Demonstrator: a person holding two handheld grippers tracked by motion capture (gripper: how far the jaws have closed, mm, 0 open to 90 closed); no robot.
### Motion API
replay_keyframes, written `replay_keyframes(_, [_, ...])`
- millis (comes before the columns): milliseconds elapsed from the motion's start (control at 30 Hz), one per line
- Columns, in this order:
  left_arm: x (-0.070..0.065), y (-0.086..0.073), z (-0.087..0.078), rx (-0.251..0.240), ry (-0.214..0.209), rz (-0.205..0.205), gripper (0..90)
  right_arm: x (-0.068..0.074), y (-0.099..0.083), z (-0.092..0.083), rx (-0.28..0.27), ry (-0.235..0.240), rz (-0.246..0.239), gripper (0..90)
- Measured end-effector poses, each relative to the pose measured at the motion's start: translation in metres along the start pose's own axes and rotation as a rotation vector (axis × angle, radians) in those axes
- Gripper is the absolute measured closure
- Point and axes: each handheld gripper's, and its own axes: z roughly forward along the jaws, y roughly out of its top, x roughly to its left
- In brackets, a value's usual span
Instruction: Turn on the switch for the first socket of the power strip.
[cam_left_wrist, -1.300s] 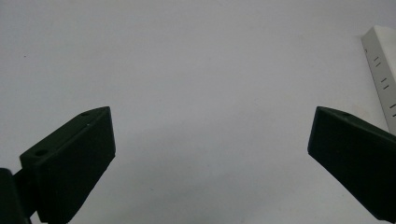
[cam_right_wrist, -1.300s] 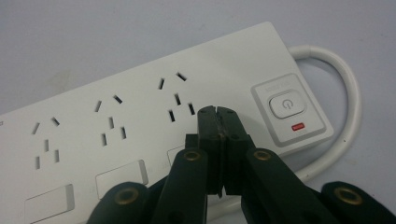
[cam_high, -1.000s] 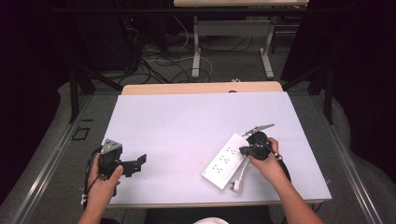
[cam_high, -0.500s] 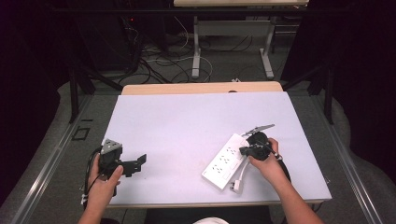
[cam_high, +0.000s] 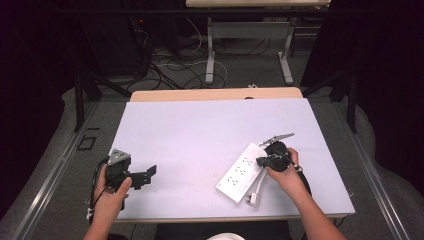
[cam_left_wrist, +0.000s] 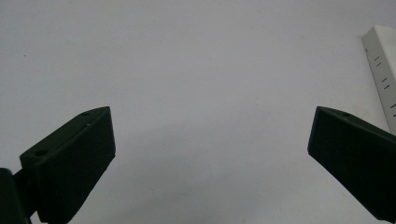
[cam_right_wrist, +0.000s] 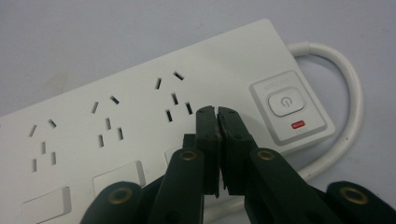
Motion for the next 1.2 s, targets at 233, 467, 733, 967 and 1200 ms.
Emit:
replay_keyframes(233, [0.000, 0.000, 0.000, -0.001, 0.000, -0.001, 0.8, 0.002, 0.001, -0.001, 0.004, -0.011, -0.005, 81.4])
replay_keyframes(467, [0.000, 0.000, 0.000, -0.001, 0.001, 0.001, 0.8, 0.001, 0.001, -0.002, -0.006, -0.010, 0.003, 73.2])
replay_keyframes(733, [0.000, 0.000, 0.000, 0.000, 0.000, 0.000, 0.7, 0.002, 0.002, -0.007, -0.025, -0.022, -0.001, 60.8])
replay_keyframes(967, [0.000, 0.000, 0.001, -0.006, 0.000, -0.001, 0.8, 0.004, 0.003, -0.009, -0.048, -0.035, -0.015, 50.9])
replay_keyframes(1200, [0.000, 0.000, 0.002, -0.005, -0.001, 0.000, 0.8, 0.005, 0.003, -0.012, -0.062, -0.039, -0.039, 44.3])
